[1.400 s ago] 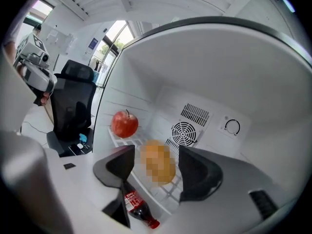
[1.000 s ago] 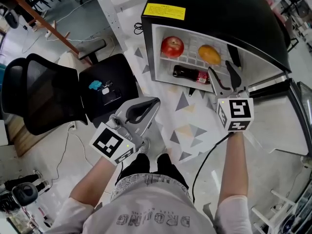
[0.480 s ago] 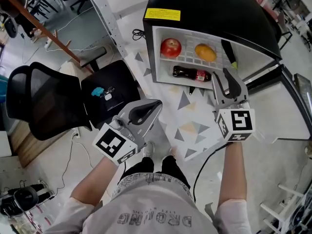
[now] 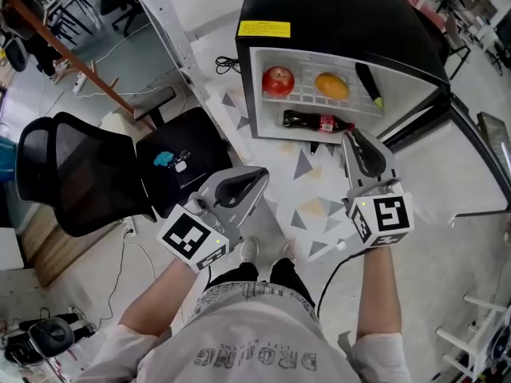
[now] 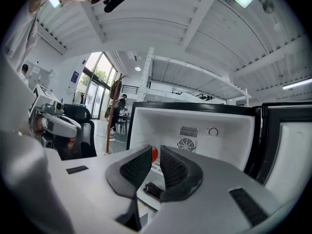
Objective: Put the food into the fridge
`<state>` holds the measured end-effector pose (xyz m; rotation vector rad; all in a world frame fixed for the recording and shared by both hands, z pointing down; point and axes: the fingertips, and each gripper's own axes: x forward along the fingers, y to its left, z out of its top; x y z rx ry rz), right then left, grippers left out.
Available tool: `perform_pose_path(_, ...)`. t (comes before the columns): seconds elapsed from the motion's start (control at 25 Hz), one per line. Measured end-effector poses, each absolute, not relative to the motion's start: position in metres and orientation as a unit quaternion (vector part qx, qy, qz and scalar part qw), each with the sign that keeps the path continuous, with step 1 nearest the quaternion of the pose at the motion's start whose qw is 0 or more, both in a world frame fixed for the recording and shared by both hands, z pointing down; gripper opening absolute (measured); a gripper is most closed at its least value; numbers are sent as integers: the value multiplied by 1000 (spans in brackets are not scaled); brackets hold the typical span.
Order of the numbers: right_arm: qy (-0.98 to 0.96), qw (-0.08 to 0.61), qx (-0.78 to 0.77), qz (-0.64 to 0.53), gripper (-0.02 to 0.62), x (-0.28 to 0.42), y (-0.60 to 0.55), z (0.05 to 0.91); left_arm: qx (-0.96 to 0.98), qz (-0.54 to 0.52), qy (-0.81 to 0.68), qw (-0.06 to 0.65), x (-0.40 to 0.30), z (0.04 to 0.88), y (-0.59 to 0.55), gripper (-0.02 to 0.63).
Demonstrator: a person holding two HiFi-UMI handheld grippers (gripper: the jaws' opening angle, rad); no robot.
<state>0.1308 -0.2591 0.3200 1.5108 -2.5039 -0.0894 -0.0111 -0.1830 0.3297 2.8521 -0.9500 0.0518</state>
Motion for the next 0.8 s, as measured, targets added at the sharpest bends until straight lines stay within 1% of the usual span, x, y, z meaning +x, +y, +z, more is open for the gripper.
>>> perform_pose_path(0.32, -857, 115, 503, -18, 32, 117, -227, 329, 951, 16, -303, 61, -11, 324, -176, 8)
perform_pose_path(0.8, -852, 86, 516, 27, 9, 108, -190, 340, 955, 21, -291, 50, -13, 318, -171, 8)
